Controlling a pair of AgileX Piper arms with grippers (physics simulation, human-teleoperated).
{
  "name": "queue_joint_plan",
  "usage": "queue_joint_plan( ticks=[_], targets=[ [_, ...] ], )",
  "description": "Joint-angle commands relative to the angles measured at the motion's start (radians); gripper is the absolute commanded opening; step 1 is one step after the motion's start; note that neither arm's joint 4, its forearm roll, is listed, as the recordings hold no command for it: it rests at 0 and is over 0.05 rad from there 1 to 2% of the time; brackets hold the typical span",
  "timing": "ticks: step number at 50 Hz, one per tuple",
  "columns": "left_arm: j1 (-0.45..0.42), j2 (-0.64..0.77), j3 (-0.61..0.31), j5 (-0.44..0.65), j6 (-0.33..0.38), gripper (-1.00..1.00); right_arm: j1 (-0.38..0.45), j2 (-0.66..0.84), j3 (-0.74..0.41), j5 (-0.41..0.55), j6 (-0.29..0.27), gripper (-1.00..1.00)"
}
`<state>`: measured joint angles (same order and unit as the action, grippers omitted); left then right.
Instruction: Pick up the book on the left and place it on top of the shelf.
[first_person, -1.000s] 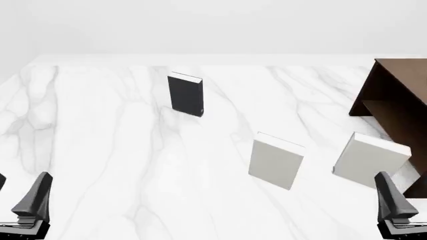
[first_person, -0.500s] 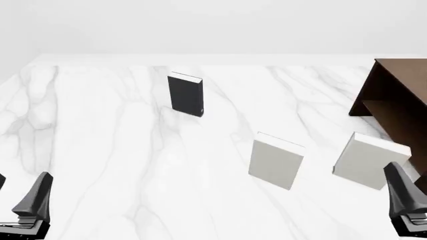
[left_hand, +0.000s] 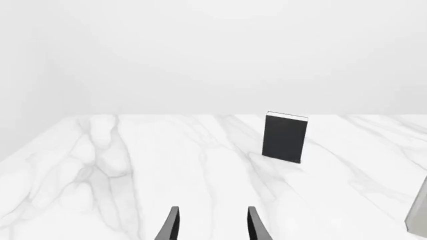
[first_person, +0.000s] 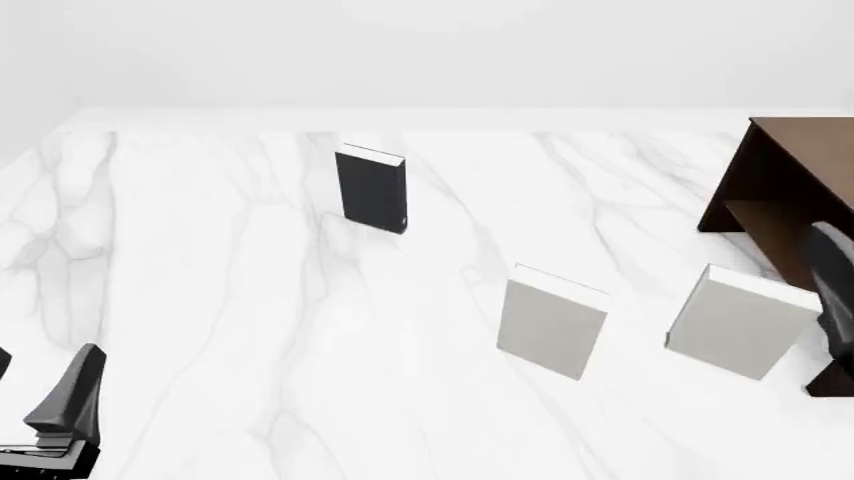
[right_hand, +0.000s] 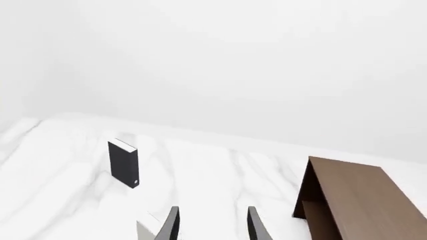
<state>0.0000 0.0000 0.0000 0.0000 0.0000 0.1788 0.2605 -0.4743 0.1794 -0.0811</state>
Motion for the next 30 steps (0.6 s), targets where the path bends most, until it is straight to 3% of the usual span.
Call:
queue_joint_plan(
  ticks=[1,5,10,17,30],
  targets=[
    [0.0,0.0,0.0,0.0,0.0,1.0,0.058,0.183,-0.142,-0.022,-0.01,1.0],
    [0.0,0.0,0.0,0.0,0.0,1.0,0.076,0.253,-0.197,-0.029,-0.012,1.0],
    [0.0,0.0,0.0,0.0,0.0,1.0,0.115,0.349,-0.263,-0.017,-0.07,1.0],
    [0.0,0.0,0.0,0.0,0.0,1.0,0.141,0.432,-0.318,-0.023,-0.102,1.0],
    [0.0,0.0,0.0,0.0,0.0,1.0,0.176,0.576,-0.381,-0.045,-0.118,1.0]
  ],
)
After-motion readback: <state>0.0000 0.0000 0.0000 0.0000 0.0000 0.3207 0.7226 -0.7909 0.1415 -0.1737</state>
